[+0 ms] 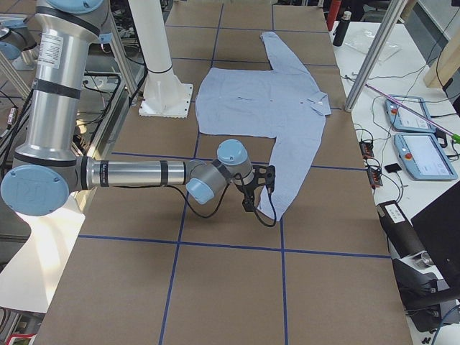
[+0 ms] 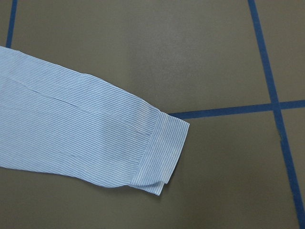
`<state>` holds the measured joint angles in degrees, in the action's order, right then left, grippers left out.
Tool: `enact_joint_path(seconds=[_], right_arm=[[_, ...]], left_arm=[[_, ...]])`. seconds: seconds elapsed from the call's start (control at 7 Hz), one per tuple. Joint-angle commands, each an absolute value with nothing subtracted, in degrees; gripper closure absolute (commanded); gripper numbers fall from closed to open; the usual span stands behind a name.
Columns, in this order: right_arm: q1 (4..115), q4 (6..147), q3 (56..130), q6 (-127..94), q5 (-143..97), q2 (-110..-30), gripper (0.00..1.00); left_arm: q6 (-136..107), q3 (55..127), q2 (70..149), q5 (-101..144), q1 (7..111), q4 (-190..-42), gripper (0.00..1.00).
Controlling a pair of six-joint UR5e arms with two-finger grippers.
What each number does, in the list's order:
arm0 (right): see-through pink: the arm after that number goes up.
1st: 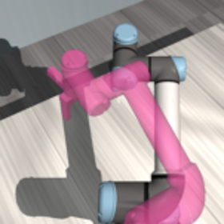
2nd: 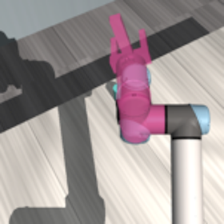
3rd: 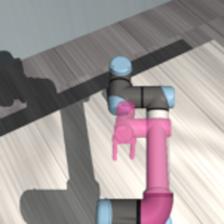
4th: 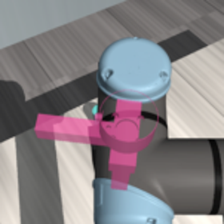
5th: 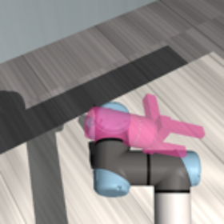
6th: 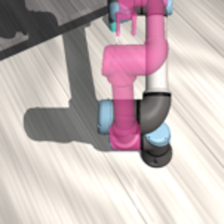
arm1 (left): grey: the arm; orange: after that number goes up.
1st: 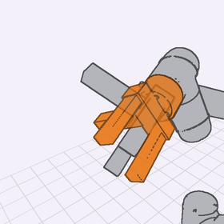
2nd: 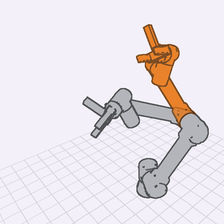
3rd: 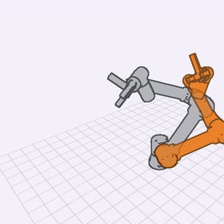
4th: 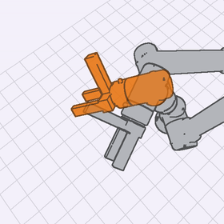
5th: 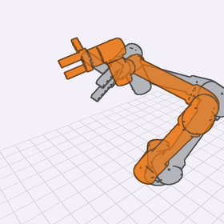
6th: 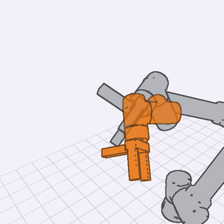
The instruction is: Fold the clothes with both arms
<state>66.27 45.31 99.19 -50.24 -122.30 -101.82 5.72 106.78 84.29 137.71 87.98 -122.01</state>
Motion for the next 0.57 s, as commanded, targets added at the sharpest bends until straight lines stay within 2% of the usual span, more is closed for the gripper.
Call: enact_joint_path(seconds=[0.0, 0.14, 0.43], right_arm=[[59.8, 37.5, 92.5, -58.9, -114.5, -99.1, 0.12], [59.3, 37.1, 89.7, -59.4, -113.7, -96.5, 0.15], [59.0, 36.7, 89.1, -59.5, -113.6, -96.7, 0.22]], left_arm=[[5.8, 106.6, 84.3, 137.7, 88.0, -122.0, 0.00], [5.8, 106.5, 84.3, 137.7, 88.0, -122.1, 0.00], [5.8, 106.5, 84.3, 137.7, 88.0, -122.1, 0.00]])
